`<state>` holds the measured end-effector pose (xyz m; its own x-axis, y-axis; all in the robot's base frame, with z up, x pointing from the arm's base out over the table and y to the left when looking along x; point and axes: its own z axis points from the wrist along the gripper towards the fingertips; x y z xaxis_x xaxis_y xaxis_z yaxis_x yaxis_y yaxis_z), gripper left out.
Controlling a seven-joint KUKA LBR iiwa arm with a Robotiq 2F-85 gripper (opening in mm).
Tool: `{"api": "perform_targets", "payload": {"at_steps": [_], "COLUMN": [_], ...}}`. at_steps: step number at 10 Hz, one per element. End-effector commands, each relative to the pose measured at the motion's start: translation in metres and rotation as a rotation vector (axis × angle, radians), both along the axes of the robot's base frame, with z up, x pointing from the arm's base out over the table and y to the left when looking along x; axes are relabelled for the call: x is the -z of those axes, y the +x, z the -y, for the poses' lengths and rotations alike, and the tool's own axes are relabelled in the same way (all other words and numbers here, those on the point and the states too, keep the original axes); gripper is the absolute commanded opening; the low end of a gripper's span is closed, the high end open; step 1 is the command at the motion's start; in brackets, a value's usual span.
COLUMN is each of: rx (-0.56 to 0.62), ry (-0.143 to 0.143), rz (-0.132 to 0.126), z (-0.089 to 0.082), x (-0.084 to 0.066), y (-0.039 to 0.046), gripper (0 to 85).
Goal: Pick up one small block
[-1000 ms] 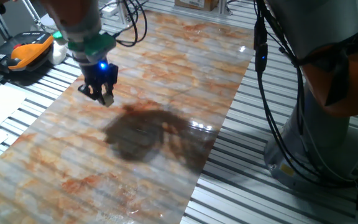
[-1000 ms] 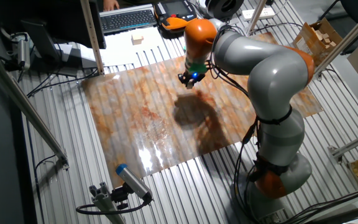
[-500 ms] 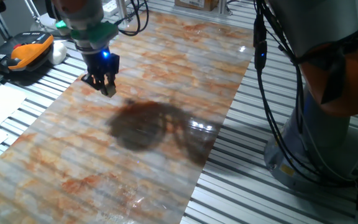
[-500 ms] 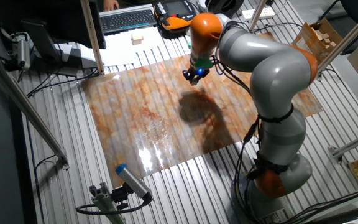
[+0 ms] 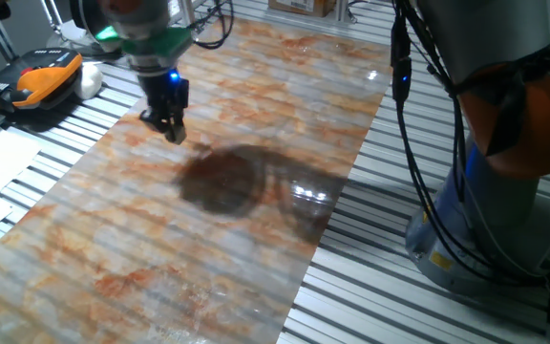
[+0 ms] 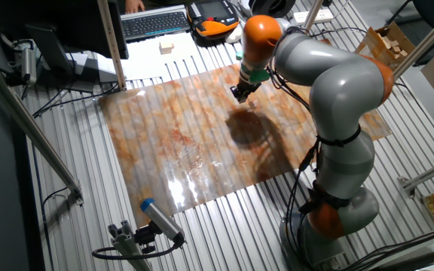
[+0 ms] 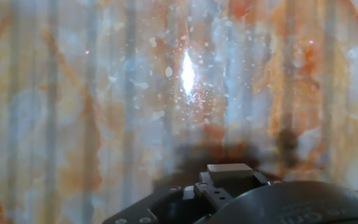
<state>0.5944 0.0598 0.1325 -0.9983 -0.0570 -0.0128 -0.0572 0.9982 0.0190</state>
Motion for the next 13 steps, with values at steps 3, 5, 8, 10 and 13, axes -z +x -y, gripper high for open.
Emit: {"api": "perform_targets", "payload": {"at_steps": [3, 5, 8, 10, 13], "rx": [-0.003, -0.006, -0.018, -0.013, -0.009], "ry": [0.000, -0.011, -0.040, -0.043, -0.040], "rz": [-0.022, -0.025, 0.004, 0.009, 0.006], "z": [0.006, 0.008, 0.009, 0.009, 0.015], "x": [-0.014, -0.016, -0.016, -0.016, -0.018], "y": [0.0032, 0.0033, 0.0035, 0.0039, 0.0038], "gripper": [0.0, 0.0, 0.0, 0.0, 0.0]}}
